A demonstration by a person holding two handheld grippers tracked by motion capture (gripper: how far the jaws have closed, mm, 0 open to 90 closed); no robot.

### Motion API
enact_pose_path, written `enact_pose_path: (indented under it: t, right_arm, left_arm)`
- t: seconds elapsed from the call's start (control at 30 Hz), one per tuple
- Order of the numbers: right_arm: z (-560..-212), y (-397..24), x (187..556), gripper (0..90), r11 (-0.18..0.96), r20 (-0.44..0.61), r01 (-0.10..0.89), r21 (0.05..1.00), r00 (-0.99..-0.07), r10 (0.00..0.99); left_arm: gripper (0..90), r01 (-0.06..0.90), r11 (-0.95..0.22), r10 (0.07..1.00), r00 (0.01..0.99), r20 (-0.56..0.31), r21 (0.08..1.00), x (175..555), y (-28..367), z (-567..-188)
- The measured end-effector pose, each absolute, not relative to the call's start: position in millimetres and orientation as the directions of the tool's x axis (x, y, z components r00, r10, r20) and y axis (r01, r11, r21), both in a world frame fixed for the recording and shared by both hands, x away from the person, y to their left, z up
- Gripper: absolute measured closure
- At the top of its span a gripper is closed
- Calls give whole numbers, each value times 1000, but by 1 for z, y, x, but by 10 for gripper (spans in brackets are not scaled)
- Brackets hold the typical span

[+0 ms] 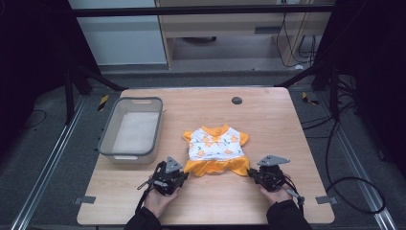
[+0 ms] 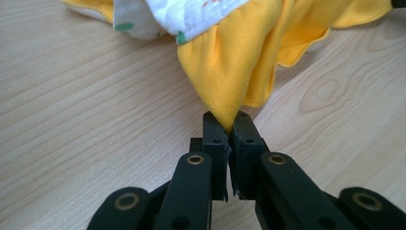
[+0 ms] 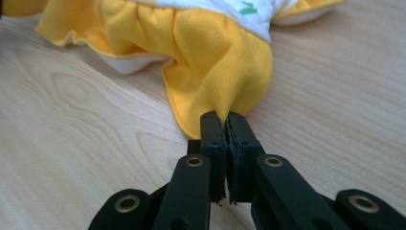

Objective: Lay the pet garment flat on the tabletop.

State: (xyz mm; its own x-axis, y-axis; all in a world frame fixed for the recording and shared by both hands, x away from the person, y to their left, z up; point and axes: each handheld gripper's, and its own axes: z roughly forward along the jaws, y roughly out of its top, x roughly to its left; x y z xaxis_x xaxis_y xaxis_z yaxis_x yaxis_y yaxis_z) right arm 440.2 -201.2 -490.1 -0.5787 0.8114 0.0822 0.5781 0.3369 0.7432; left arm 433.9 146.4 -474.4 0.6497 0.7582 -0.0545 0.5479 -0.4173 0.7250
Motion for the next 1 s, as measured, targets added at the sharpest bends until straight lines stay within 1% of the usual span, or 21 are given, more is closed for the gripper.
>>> enact_pose_path:
  t: [0.07,0.13,0.23,0.27,0.3,0.4,0.5,0.53,0.6,0.73,0.77,0.8,0.83,0.87,0.9,0.93,0.97,1.0]
  right_arm:
    - [-479,-206,434,874,336,77,548,766,-597,798]
    - [-476,-208,431,872,330,83,539,775,-604,793]
    - [-460,-220,420,870,303,118,521,798,-628,769]
    - [-456,-222,417,869,290,132,521,803,-630,766]
    - [-456,-222,417,869,290,132,521,803,-630,766]
    - [-446,-229,404,869,288,152,508,812,-660,736]
    - [-447,-231,398,868,295,158,516,804,-664,731]
    - [-452,-232,391,854,312,155,527,790,-665,730]
    - [-458,-233,387,826,329,143,533,779,-662,735]
    - [-463,-235,385,781,326,132,536,779,-648,750]
    - [-463,-235,385,781,326,132,536,779,-648,750]
    - [-460,-236,385,786,320,125,522,791,-649,751]
    - [-460,-236,385,786,320,125,522,791,-649,751]
    - [-456,-235,385,795,298,126,506,809,-646,753]
    - [-456,-235,385,795,298,126,506,809,-646,753]
    - [-455,-235,385,801,296,121,499,815,-645,755]
    - [-454,-234,386,813,282,124,491,824,-642,756]
    - [-453,-232,389,840,271,124,480,834,-642,757]
  left_arm:
    - [864,537,-403,742,666,-79,742,430,151,-463]
    - [863,533,-396,736,671,-89,748,428,153,-458]
    - [863,531,-370,722,681,-124,762,423,161,-445]
    - [863,536,-363,709,690,-148,762,419,166,-440]
    - [862,536,-363,709,690,-148,762,419,166,-440]
    - [859,562,-370,690,700,-187,739,412,170,-439]
    - [851,572,-384,685,703,-191,725,408,170,-443]
    - [845,583,-394,686,701,-195,711,405,169,-446]
    - [814,592,-415,687,702,-189,691,399,169,-453]
    - [732,581,-424,691,703,-167,695,397,170,-455]
    - [732,575,-417,693,702,-163,703,397,171,-453]
    - [729,548,-398,700,700,-142,736,394,174,-445]
    - [728,548,-398,700,700,-142,736,394,174,-445]
    - [731,518,-379,707,697,-122,767,392,175,-436]
    - [737,518,-379,707,697,-122,767,392,175,-436]
    - [737,496,-365,711,695,-108,788,391,175,-431]
    - [747,480,-358,712,695,-99,801,391,175,-427]
    - [781,467,-354,712,696,-91,810,391,173,-424]
